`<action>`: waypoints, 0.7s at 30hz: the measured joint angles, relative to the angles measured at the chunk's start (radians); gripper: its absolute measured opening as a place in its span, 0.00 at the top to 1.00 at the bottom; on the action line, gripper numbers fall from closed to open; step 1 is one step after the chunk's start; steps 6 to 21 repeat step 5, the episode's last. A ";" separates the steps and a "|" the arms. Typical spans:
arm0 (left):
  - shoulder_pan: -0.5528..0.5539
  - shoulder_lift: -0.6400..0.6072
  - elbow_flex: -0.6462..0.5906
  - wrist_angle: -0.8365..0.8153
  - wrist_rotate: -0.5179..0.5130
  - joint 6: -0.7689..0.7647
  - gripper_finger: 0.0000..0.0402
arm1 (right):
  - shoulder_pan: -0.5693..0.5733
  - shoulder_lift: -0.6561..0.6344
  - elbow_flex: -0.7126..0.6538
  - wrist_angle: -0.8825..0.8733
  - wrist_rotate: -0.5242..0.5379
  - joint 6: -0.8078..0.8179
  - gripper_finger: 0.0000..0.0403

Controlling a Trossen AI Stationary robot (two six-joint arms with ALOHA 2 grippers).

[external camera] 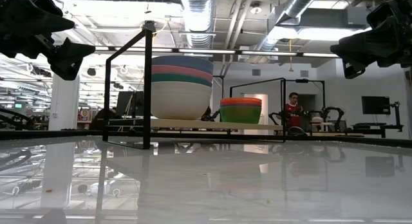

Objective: Place and stack bowls onto a shelf
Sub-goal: Return to Home Position

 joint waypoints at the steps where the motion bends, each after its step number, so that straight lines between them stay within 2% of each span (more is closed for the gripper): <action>1: 0.000 0.000 0.000 0.000 0.000 0.000 0.39 | 0.000 0.000 0.000 0.000 0.000 0.000 0.66; 21: 0.000 0.000 0.000 0.000 0.000 0.000 0.39 | 0.000 0.000 0.000 0.000 0.000 0.000 0.66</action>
